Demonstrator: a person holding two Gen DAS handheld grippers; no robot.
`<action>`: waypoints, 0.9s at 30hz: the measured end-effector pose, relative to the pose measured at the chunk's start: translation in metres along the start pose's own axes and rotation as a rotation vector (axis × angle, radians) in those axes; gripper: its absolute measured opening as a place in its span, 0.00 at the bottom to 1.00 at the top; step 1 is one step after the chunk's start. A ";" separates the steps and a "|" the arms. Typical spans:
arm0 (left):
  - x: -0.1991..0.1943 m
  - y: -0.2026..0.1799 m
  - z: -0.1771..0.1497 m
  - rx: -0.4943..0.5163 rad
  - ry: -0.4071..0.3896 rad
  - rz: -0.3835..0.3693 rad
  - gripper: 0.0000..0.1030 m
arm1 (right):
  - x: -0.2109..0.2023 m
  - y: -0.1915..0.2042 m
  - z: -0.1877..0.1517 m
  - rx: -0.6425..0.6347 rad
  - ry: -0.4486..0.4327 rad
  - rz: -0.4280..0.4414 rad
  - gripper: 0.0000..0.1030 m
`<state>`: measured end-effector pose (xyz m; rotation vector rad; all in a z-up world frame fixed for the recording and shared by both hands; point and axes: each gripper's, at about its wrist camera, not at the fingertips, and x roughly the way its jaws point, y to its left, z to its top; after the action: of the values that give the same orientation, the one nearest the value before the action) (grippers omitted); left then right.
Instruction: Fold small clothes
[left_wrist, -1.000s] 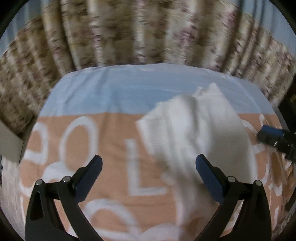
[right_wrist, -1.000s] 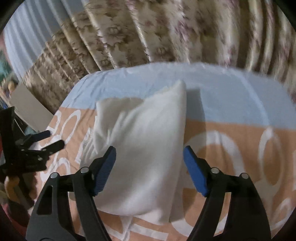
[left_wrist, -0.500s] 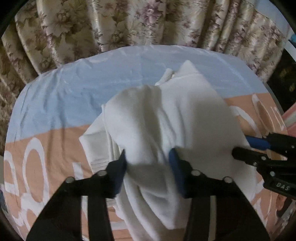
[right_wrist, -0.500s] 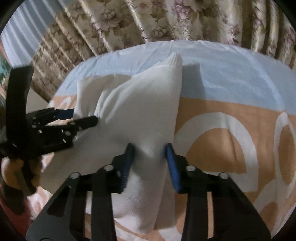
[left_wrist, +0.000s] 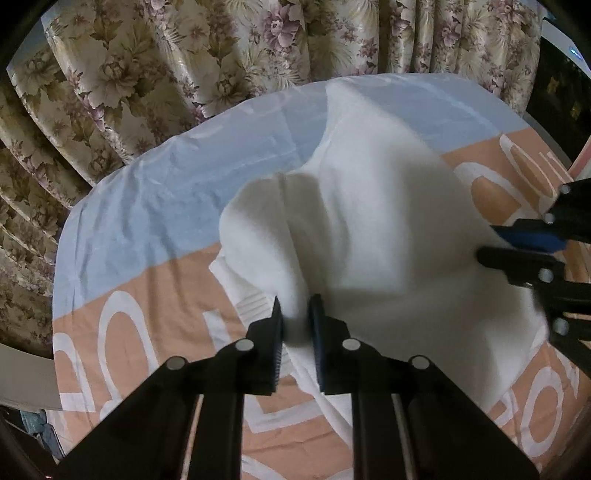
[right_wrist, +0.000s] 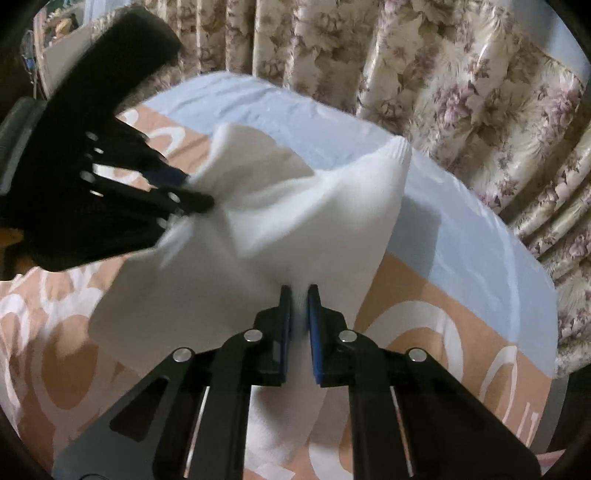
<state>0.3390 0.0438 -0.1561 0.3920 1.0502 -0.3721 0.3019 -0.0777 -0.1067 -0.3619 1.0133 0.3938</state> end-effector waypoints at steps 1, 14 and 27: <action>-0.002 -0.001 -0.001 0.002 -0.008 0.000 0.18 | 0.007 -0.002 -0.002 0.009 0.019 -0.024 0.10; -0.061 -0.045 -0.058 0.002 -0.048 -0.111 0.62 | -0.030 -0.032 -0.044 0.234 -0.030 0.105 0.42; -0.037 -0.045 -0.068 -0.004 0.007 -0.172 0.09 | -0.024 -0.008 -0.063 0.232 -0.005 0.135 0.09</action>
<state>0.2496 0.0408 -0.1595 0.3004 1.0948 -0.5219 0.2478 -0.1180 -0.1150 -0.0838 1.0697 0.3933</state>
